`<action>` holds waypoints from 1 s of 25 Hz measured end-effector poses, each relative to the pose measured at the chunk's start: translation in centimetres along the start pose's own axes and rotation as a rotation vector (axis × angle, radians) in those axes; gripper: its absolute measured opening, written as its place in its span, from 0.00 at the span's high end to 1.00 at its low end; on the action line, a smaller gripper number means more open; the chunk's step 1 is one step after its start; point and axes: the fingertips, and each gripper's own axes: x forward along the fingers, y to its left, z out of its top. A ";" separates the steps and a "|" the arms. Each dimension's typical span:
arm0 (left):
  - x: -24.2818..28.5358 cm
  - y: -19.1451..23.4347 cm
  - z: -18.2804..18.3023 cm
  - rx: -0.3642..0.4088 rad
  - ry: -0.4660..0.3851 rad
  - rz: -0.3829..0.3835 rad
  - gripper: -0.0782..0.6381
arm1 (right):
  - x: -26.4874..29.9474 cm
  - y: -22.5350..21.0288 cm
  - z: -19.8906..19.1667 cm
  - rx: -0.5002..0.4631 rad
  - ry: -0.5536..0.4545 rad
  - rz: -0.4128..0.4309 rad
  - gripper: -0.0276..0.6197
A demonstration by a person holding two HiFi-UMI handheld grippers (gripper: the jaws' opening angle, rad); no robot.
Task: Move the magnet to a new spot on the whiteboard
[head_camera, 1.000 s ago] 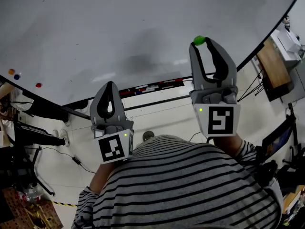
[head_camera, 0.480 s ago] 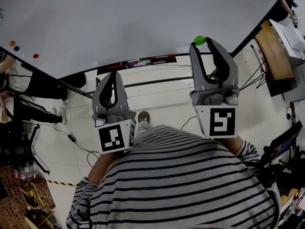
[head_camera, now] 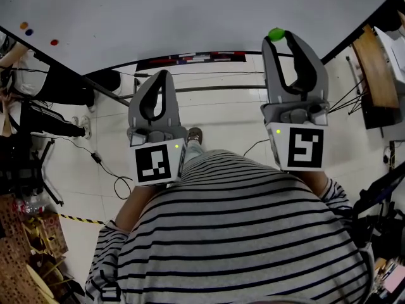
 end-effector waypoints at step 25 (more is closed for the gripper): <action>10.8 15.7 -1.4 -0.034 -0.004 0.095 0.87 | 21.3 -1.4 -1.2 -0.292 -0.035 -0.132 0.77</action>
